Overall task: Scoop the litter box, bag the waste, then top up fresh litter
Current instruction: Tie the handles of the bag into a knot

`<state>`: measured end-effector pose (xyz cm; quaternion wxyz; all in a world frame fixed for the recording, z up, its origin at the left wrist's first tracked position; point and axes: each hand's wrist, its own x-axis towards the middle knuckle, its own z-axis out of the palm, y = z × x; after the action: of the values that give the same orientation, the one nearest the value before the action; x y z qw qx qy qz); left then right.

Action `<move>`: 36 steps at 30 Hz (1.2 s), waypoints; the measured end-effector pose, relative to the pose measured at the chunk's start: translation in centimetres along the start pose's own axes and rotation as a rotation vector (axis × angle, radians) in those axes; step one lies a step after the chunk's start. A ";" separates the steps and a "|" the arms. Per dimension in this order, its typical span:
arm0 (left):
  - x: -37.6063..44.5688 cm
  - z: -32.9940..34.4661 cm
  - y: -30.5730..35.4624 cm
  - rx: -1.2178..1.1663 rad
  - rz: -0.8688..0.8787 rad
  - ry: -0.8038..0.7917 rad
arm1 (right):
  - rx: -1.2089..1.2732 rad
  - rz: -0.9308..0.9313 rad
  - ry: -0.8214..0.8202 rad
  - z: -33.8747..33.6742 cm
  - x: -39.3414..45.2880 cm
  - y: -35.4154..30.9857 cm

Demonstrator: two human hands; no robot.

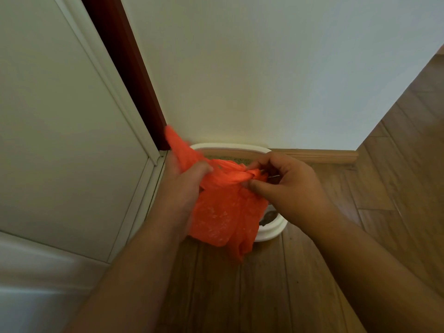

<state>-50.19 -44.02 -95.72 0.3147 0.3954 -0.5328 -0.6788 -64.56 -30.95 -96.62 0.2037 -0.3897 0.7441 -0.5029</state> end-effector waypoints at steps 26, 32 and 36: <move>0.4 0.0 -1.8 0.218 0.000 -0.104 | 0.327 0.257 -0.202 -1.4 0.4 -0.1; 0.9 0.2 -2.5 0.131 -0.075 -0.007 | 0.247 0.265 -0.143 -0.8 0.5 0.4; 0.7 0.7 -1.1 -0.150 -0.212 0.002 | 0.166 0.293 -0.136 -1.0 0.4 0.5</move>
<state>-51.18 -44.01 -96.84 0.2704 0.4257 -0.4352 -0.7458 -65.71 -30.60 -96.66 0.3562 -0.2923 0.7332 -0.5001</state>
